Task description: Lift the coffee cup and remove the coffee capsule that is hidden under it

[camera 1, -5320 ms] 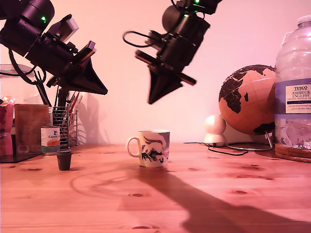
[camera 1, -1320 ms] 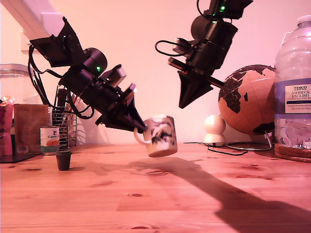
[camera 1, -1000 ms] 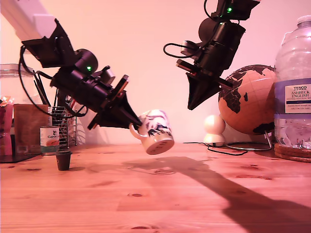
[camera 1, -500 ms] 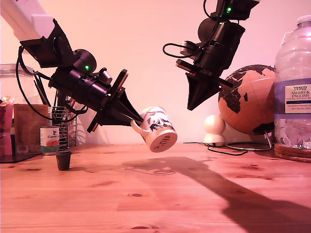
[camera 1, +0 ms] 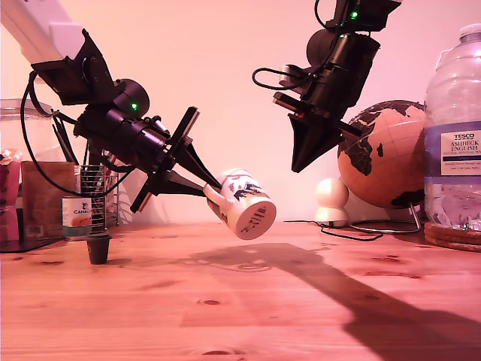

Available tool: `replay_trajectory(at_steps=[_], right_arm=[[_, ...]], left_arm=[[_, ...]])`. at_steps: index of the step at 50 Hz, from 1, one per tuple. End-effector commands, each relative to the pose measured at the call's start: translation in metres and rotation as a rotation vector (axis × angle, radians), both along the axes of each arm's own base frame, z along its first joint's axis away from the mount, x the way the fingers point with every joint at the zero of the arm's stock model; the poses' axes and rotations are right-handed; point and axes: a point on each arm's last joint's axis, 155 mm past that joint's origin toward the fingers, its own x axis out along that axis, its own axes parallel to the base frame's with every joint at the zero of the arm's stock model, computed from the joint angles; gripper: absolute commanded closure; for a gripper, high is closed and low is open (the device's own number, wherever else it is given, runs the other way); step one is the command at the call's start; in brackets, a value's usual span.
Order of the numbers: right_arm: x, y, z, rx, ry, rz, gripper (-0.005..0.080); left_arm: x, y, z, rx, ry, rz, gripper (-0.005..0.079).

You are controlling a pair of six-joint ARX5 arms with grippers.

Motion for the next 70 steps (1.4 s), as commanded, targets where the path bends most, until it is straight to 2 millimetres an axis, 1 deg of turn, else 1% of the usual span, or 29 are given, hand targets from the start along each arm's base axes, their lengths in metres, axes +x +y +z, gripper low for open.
replay_trajectory(at_steps=[1,12,19,35,36,40,50,57,64,70], right_arm=[[-0.001,0.002,-0.005,-0.007,0.011,0.010,0.0764],[-0.012,-0.002,-0.010,-0.026,0.054,0.026,0.0764],[-0.014,-0.002,-0.010,-0.028,0.062,0.027,0.0764],[-0.017,0.009,-0.009,-0.012,0.057,0.050,0.0762],[-0.018,0.011,-0.009,-0.012,0.058,0.054,0.0762],[-0.021,0.017,-0.008,-0.006,0.060,0.065,0.0741],[-0.030,0.043,-0.004,0.042,0.056,0.122,0.0656],[-0.037,0.070,0.000,0.065,0.028,0.179,0.0585],[-0.051,0.094,0.001,0.051,-0.017,0.296,0.0583],[-0.061,0.110,0.002,0.040,-0.051,0.382,0.0568]], left_arm=[[0.002,-0.004,0.001,-0.023,0.012,-0.001,0.0764],[0.004,-0.002,0.001,-0.036,0.080,0.044,0.0764],[0.005,0.000,0.002,-0.048,0.114,0.065,0.0764],[0.004,-0.007,0.015,-0.125,0.174,0.068,0.0764],[0.004,-0.007,0.015,-0.131,0.207,0.087,0.0764],[0.005,-0.007,0.016,-0.137,0.225,0.099,0.0764],[0.005,-0.007,0.017,-0.144,0.245,0.111,0.0764],[0.008,-0.009,0.020,-0.163,0.267,0.127,0.0764],[0.011,-0.008,0.021,-0.168,0.293,0.156,0.0764],[0.011,-0.008,0.020,-0.168,0.302,0.164,0.0764]])
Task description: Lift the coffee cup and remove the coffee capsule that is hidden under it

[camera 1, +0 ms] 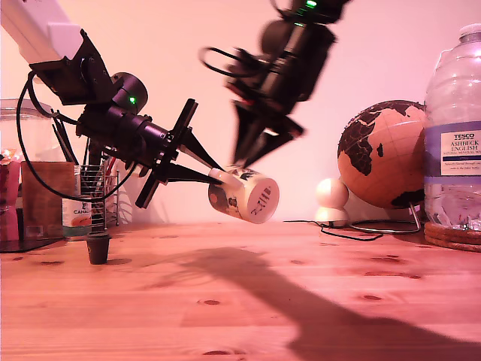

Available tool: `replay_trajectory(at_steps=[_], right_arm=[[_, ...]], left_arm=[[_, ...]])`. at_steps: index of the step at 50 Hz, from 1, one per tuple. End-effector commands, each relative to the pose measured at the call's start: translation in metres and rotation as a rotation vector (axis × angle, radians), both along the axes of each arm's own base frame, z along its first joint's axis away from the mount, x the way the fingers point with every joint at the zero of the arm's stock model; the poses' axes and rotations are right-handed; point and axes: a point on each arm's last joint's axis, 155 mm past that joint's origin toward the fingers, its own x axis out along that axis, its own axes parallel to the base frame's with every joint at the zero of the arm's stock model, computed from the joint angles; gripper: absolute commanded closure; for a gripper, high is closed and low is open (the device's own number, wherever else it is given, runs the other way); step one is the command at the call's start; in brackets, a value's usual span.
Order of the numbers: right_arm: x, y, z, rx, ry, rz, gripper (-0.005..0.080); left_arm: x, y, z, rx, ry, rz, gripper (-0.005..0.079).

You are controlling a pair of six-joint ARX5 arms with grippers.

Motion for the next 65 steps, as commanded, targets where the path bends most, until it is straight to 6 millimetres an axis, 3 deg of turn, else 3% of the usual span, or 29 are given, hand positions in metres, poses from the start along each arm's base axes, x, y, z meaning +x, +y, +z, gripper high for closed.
replay_trajectory(at_steps=[1,10,23,65], right_arm=[[-0.003,0.011,-0.003,0.000,-0.021,0.051,0.0566],[-0.001,0.014,-0.006,-0.071,-0.108,0.106,0.0517],[0.009,0.006,-0.008,-0.129,-0.162,0.100,0.0517],[0.015,0.003,0.005,-0.094,-0.170,0.051,0.0511]], left_arm=[[0.004,-0.002,0.001,-0.016,-0.012,-0.008,0.0764],[-0.001,-0.004,0.004,-0.037,-0.001,-0.029,0.0764],[-0.009,-0.009,0.009,-0.070,0.012,-0.068,0.0764],[-0.013,-0.017,0.010,-0.071,-0.006,-0.091,0.0764]])
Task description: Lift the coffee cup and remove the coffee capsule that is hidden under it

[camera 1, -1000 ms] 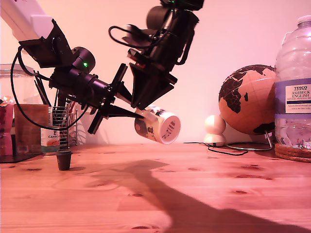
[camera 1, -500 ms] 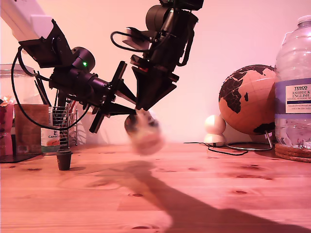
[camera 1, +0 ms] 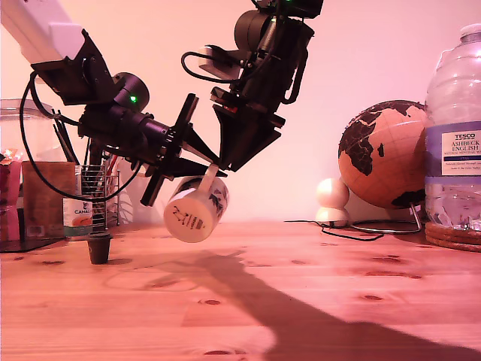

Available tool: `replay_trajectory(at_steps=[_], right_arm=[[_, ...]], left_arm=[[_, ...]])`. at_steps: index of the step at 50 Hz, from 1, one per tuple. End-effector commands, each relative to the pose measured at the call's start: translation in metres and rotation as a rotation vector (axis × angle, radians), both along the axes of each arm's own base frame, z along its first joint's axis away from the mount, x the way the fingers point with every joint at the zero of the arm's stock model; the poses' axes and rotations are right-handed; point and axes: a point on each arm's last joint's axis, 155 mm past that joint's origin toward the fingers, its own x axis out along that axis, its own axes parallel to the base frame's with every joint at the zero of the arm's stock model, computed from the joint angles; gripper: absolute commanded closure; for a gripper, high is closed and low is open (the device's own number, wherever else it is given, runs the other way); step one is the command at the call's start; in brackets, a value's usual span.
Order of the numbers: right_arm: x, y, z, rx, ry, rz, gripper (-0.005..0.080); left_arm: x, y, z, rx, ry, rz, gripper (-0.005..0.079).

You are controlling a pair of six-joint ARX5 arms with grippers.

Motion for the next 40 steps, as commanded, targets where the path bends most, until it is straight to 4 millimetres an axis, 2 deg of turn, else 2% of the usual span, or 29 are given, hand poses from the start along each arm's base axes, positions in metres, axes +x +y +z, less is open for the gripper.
replay_trajectory(at_steps=[1,6,14,24,34,40], right_arm=[[0.003,0.004,0.009,0.025,-0.021,-0.004,0.0505],[0.006,0.002,0.010,0.054,0.019,-0.094,0.0465],[0.020,-0.009,0.013,0.102,0.053,-0.229,0.0465],[0.032,-0.022,0.023,0.235,0.160,-0.371,0.0465],[0.041,-0.024,0.040,0.312,0.150,-0.379,0.0466],[0.041,-0.017,0.062,0.365,0.107,-0.330,0.0466]], left_arm=[[0.000,-0.007,0.000,-0.014,-0.017,-0.024,0.0764],[-0.001,-0.009,0.001,-0.017,-0.020,-0.026,0.0764],[0.001,-0.011,0.004,-0.026,-0.039,-0.027,0.0764],[0.014,-0.015,0.020,-0.072,-0.099,-0.004,0.0764],[0.021,-0.020,0.036,-0.121,-0.125,0.011,0.0764],[0.024,-0.024,0.044,-0.141,-0.140,0.022,0.0764]])
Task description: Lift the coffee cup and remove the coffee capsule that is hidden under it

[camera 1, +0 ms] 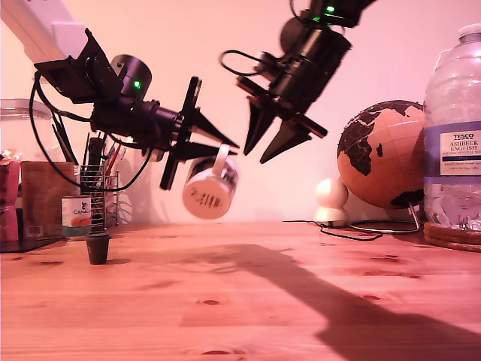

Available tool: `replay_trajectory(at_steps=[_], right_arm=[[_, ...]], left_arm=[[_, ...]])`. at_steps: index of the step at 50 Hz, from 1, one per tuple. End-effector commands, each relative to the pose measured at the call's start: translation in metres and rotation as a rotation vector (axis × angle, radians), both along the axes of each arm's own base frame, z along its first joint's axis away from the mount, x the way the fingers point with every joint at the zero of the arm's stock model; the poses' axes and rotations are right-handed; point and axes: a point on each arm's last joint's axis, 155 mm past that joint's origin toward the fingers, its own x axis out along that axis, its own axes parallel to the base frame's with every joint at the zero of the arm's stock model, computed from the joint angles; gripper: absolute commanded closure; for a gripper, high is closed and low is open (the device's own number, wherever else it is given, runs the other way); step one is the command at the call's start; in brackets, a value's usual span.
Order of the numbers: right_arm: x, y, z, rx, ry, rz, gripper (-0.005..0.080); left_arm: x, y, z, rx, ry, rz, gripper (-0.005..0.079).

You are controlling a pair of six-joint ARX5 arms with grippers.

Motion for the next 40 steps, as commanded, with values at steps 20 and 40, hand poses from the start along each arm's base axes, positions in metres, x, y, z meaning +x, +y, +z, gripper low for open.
replay_trajectory(at_steps=[20,40], right_arm=[[-0.026,0.016,0.078,0.108,-0.158,0.153,0.0466],[-0.036,0.006,0.074,0.105,-0.110,0.178,0.0469]], left_arm=[[0.005,-0.018,0.029,-0.094,-0.077,-0.009,0.0764],[0.007,-0.018,0.032,-0.094,-0.124,-0.013,0.0764]])
